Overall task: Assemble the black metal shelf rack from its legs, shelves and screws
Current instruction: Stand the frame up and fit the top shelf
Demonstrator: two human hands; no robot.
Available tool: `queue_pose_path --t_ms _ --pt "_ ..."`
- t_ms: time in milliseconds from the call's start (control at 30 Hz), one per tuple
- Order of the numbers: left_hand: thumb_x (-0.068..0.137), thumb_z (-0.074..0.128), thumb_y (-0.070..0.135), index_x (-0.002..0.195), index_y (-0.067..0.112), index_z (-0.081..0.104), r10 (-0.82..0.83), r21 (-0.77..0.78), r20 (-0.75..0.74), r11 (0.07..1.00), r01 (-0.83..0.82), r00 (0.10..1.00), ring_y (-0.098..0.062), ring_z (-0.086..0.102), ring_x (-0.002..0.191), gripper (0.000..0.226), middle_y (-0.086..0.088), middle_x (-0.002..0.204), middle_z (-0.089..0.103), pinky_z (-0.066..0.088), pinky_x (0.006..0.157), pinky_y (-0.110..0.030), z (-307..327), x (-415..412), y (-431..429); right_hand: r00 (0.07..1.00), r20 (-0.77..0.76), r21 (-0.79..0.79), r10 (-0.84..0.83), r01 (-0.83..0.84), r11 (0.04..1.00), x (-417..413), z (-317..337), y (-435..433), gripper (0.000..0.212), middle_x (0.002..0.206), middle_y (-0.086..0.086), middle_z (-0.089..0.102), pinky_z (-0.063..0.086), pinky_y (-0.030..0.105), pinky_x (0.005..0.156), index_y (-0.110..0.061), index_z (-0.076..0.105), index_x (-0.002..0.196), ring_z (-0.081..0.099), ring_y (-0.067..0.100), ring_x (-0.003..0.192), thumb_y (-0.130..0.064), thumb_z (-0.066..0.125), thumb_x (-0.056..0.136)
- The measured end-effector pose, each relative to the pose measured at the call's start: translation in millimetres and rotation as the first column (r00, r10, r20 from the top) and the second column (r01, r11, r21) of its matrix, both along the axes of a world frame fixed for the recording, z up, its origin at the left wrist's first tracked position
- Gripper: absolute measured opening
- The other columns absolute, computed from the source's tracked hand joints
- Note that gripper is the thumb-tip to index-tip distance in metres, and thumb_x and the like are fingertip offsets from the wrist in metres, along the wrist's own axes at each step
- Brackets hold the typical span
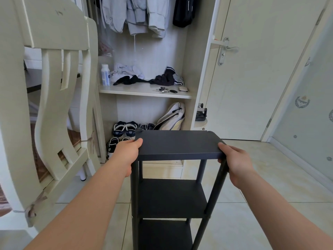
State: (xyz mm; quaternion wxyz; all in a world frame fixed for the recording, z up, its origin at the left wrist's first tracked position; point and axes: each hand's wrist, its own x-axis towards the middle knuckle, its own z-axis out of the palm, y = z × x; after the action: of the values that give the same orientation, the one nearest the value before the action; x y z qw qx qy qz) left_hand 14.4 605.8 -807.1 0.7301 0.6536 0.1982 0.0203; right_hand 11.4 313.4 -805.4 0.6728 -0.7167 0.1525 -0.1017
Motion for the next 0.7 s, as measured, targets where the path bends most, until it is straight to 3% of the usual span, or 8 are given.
queue_pose_path --t_ms 100,200,333,400,500,600,700 --pt "0.1 0.06 0.028 0.114 0.019 0.067 0.014 0.004 -0.006 1.0 -0.014 1.0 -0.023 0.067 0.091 0.018 -0.003 0.102 0.071 0.052 0.076 -0.035 1.2 -0.1 -2.2 1.0 -0.005 0.029 0.002 -0.002 1.0 -0.7 1.3 -0.2 0.018 0.07 -0.001 0.059 0.042 0.027 0.063 -0.011 0.071 0.087 0.05 0.019 0.064 -0.026 0.067 0.096" --pt "0.1 0.059 0.028 0.115 0.019 0.067 0.035 0.016 -0.005 0.999 -0.035 0.999 -0.022 0.064 0.093 0.019 -0.002 0.103 0.069 0.049 0.082 -0.036 1.7 -1.0 -4.3 1.0 -0.02 0.032 0.004 -0.004 0.999 -0.2 2.4 -0.4 0.018 0.07 -0.001 0.058 0.042 0.027 0.063 -0.011 0.071 0.087 0.048 0.019 0.065 -0.025 0.066 0.097" --pt "0.101 0.056 0.027 0.101 0.023 0.066 0.064 0.032 0.0 0.997 -0.063 0.998 -0.017 0.062 0.082 0.01 0.002 0.092 0.067 0.043 0.062 -0.028 3.2 -4.4 -8.2 1.0 -0.019 0.038 0.016 -0.015 0.999 -1.9 0.0 -0.5 0.019 0.071 -0.001 0.057 0.042 0.029 0.065 -0.013 0.068 0.086 0.049 0.019 0.065 -0.028 0.064 0.098" --pt "0.101 0.055 0.028 0.102 0.022 0.065 0.067 0.039 -0.008 0.997 -0.067 0.998 -0.018 0.061 0.084 0.011 0.001 0.094 0.066 0.042 0.061 -0.028 3.7 -6.2 -8.1 0.999 -0.028 0.058 0.027 -0.026 0.998 -2.9 -2.2 -2.2 0.021 0.074 -0.001 0.057 0.041 0.031 0.069 -0.014 0.067 0.089 0.05 0.019 0.067 -0.032 0.062 0.099" --pt "0.101 0.056 0.028 0.102 0.02 0.066 0.053 0.016 -0.007 0.998 -0.053 0.999 -0.019 0.063 0.086 0.012 0.0 0.097 0.068 0.047 0.069 -0.03 3.9 -8.1 -7.1 0.994 -0.086 0.149 0.062 -0.049 0.988 -3.1 -0.3 -6.7 0.02 0.078 0.0 0.058 0.041 0.031 0.071 -0.016 0.068 0.097 0.052 0.019 0.066 -0.033 0.058 0.099" --pt "0.101 0.056 0.027 0.103 0.019 0.066 0.044 0.017 -0.006 0.999 -0.044 0.999 -0.021 0.063 0.091 0.013 0.0 0.099 0.068 0.05 0.089 -0.037 3.9 -8.3 -7.4 0.988 -0.126 0.204 0.092 -0.065 0.977 -2.6 1.5 -10.1 0.014 0.077 -0.001 0.059 0.042 0.03 0.071 -0.017 0.067 0.096 0.052 0.018 0.066 -0.029 0.062 0.097" --pt "0.101 0.057 0.027 0.103 0.018 0.066 0.043 0.02 -0.017 0.999 -0.042 0.999 -0.024 0.063 0.096 0.013 -0.002 0.101 0.068 0.049 0.098 -0.042 5.0 -7.6 -8.0 0.984 -0.126 0.258 0.124 -0.088 0.962 -2.9 0.3 -12.5 0.011 0.074 -0.004 0.06 0.042 0.028 0.069 -0.016 0.068 0.096 0.049 0.017 0.066 -0.027 0.066 0.096"
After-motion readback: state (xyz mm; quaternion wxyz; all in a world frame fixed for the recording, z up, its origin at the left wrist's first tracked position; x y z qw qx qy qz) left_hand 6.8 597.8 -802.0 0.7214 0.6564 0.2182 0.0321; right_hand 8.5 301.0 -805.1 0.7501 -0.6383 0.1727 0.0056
